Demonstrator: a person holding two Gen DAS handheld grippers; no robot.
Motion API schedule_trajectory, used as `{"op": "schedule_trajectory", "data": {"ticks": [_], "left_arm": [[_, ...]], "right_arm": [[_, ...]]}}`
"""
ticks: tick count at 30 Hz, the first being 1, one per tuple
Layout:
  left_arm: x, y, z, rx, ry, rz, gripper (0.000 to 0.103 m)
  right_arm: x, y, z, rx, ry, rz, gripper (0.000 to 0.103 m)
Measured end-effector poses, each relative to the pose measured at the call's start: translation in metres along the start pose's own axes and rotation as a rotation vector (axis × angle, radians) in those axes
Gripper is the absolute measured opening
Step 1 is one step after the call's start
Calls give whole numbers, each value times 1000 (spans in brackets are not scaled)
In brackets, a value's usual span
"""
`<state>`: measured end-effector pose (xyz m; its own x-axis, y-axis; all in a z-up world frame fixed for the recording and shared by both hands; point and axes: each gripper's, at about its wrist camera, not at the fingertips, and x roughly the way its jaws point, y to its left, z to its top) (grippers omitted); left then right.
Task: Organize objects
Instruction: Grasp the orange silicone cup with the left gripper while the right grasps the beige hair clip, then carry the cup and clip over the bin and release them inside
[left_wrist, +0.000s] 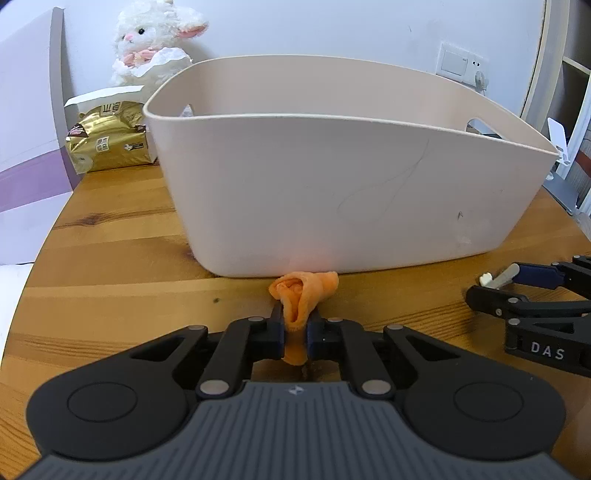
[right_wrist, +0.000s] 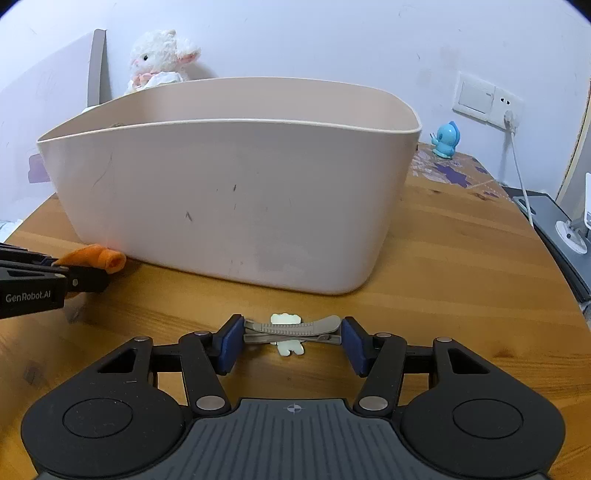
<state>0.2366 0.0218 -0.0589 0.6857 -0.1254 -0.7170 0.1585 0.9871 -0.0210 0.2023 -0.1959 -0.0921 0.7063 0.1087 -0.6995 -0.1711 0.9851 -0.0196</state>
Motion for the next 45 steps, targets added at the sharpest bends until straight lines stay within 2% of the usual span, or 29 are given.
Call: {"op": "schedule_trajectory", "data": {"ticks": [10,18,35,45], "left_arm": [[-17,-2,-9,12,-6,14,11],[-45,-3,-11,22,-53,30,11],[-120,2,5,21,-198,54,11],[-137,1,38,33,-291,70,11]], "right_arm": [[-20,-6,-11,21,-5,9,54],[-52,-4,-8,17,-52,27,54],[-153,0,21,-27,-278,73,54],[-170,-11,55,-20,-380,61,54]]}}
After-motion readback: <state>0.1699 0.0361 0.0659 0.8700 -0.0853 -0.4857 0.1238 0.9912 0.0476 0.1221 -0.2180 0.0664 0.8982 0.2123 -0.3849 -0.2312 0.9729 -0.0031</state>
